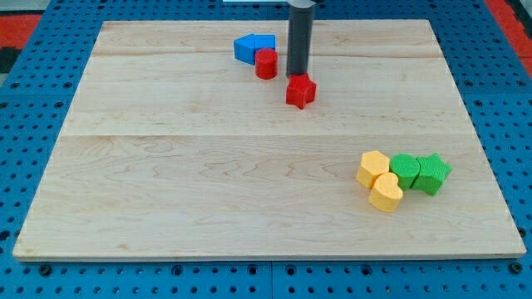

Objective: Move red star towards right

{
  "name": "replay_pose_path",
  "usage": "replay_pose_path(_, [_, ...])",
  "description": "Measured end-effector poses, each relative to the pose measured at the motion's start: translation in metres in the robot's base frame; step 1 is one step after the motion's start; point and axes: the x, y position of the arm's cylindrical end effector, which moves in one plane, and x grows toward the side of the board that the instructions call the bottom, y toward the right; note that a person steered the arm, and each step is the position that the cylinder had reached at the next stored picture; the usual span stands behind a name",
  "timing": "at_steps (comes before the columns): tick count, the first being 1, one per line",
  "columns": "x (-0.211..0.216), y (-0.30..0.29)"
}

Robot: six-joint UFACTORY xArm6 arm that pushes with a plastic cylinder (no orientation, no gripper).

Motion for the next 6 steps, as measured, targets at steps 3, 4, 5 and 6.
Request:
replay_pose_path(3, [0.040, 0.024])
replay_pose_path(4, [0.039, 0.084])
replay_pose_path(5, [0.032, 0.077])
replay_pose_path(6, [-0.018, 0.075])
